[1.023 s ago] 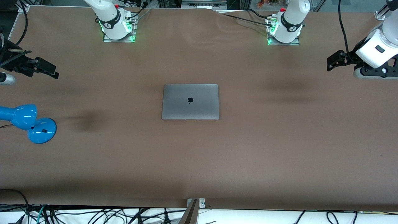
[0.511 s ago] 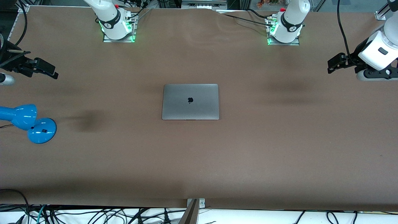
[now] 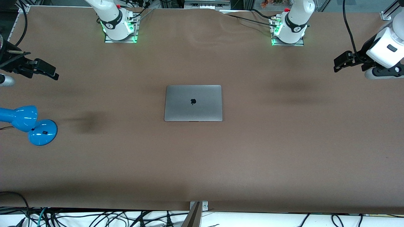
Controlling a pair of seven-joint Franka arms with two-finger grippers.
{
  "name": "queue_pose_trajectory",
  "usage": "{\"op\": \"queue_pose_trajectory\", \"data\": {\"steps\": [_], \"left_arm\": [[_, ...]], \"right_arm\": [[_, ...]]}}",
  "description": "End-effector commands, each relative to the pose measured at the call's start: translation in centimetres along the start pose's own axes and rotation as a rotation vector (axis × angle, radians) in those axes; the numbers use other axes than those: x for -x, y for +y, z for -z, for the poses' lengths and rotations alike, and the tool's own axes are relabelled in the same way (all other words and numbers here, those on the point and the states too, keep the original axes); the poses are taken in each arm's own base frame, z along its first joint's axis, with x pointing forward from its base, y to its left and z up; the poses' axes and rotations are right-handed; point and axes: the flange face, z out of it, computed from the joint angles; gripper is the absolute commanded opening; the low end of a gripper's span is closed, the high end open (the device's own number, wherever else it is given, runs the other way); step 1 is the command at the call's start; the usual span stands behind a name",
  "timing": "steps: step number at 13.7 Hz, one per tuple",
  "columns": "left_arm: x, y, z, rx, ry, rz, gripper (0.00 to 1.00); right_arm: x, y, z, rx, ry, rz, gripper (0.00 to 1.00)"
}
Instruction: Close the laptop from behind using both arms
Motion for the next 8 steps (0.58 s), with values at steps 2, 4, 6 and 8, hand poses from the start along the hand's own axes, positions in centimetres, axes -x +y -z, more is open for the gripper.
{"op": "queue_pose_trajectory", "data": {"steps": [2,4,6,8], "left_arm": [[1.22,-0.44,1.64,-0.005,0.010,0.004,1.00],[1.24,-0.42,1.63,-0.004,0.008,-0.052,1.00],[1.22,-0.61,1.62,0.001,0.008,-0.072,1.00],[1.20,-0.86,1.61,0.000,0.007,-0.066,1.00]], "right_arm": [[0.12,-0.03,0.32,-0.005,0.012,0.000,1.00],[0.13,-0.03,0.25,-0.005,0.010,0.000,1.00],[0.17,-0.03,0.28,-0.005,0.007,0.000,1.00],[0.18,-0.03,0.21,-0.005,0.006,0.000,1.00]]}}
